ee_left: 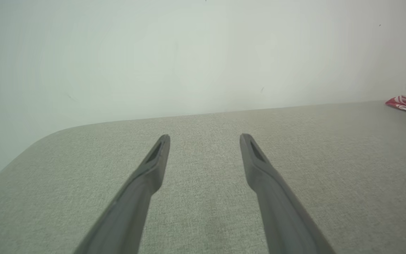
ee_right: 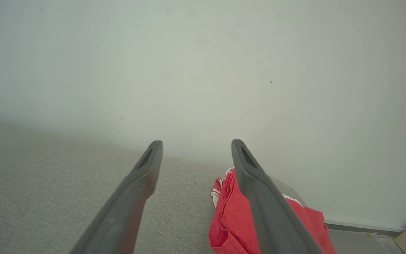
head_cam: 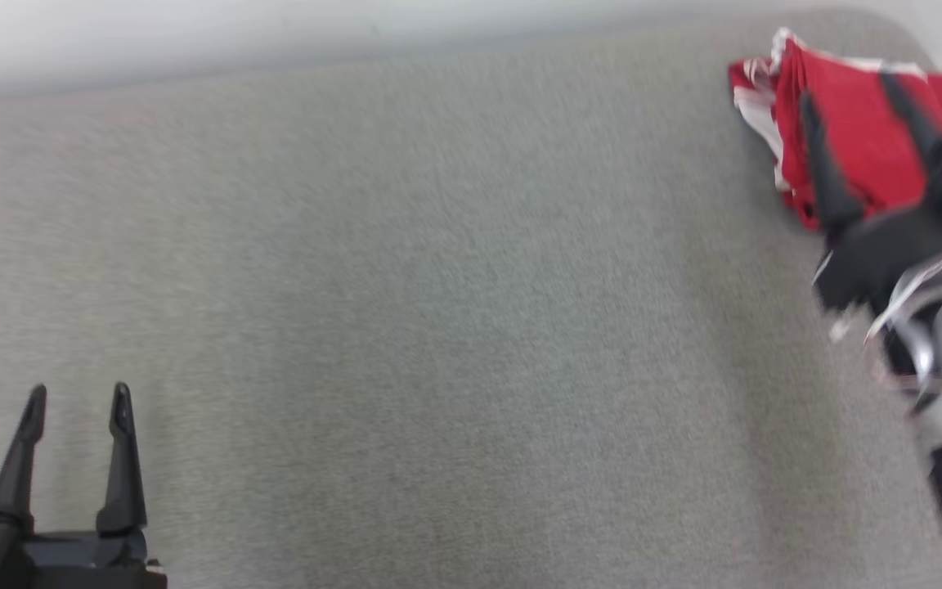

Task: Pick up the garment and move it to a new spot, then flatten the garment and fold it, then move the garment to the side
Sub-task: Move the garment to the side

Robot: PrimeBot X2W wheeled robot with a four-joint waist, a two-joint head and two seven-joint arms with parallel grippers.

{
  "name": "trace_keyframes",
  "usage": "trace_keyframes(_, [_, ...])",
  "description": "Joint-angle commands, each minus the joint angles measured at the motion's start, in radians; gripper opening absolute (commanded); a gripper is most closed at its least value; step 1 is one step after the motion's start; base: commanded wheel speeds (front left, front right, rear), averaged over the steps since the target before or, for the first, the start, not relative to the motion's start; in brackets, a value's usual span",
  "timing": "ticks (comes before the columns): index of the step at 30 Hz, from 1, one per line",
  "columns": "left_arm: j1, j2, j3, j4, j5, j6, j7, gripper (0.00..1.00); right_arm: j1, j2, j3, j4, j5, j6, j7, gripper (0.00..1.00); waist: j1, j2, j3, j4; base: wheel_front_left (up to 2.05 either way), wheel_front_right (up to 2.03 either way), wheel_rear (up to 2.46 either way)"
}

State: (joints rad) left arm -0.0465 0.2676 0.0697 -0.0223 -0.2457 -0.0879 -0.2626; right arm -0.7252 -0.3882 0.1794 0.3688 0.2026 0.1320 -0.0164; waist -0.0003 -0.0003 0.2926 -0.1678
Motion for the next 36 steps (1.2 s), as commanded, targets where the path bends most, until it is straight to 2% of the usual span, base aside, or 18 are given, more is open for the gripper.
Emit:
trace_keyframes(1, [0.020, -0.015, 0.004, 0.019, 0.009, -0.004, -0.002, 1.00, 0.072, 0.025, -0.012, -0.020, 0.006, -0.003, -0.019, 1.00, 0.0003, 0.0003, -0.122, 0.078, 0.00, 0.00, 0.00])
trace_keyframes(7, [0.039, -0.036, 0.005, 0.049, 0.023, -0.013, -0.002, 1.00, 0.201, 0.083, -0.046, -0.076, 0.003, -0.003, -0.040, 1.00, 0.0003, 0.0003, -0.160, 0.111, 0.00, 0.00, 0.00])
trace_keyframes(10, [0.053, -0.054, 0.011, 0.063, 0.032, -0.015, -0.003, 1.00, 0.303, 0.152, -0.108, -0.115, 0.004, -0.003, -0.069, 1.00, 0.0003, 0.0003, -0.191, 0.130, 0.00, 0.00, 0.00])
trace_keyframes(13, [0.060, -0.067, 0.010, 0.074, 0.038, -0.019, -0.003, 1.00, 0.380, 0.189, -0.129, -0.142, -0.007, -0.003, -0.079, 1.00, 0.0003, 0.0003, -0.215, 0.144, 0.00, 0.00, 0.00])
trace_keyframes(26, [0.085, -0.098, 0.011, 0.129, 0.054, -0.027, -0.003, 1.00, 0.666, 0.277, -0.184, -0.276, -0.031, -0.003, -0.089, 1.00, 0.0003, 0.0003, -0.292, 0.173, 0.00, 0.00, 0.00])
trace_keyframes(36, [0.103, -0.112, 0.025, 0.153, 0.042, -0.032, -0.003, 1.00, 0.758, 0.322, -0.193, -0.311, -0.030, -0.003, -0.101, 1.00, 0.0003, 0.0003, -0.305, 0.158, 0.00, 0.00, 0.00])
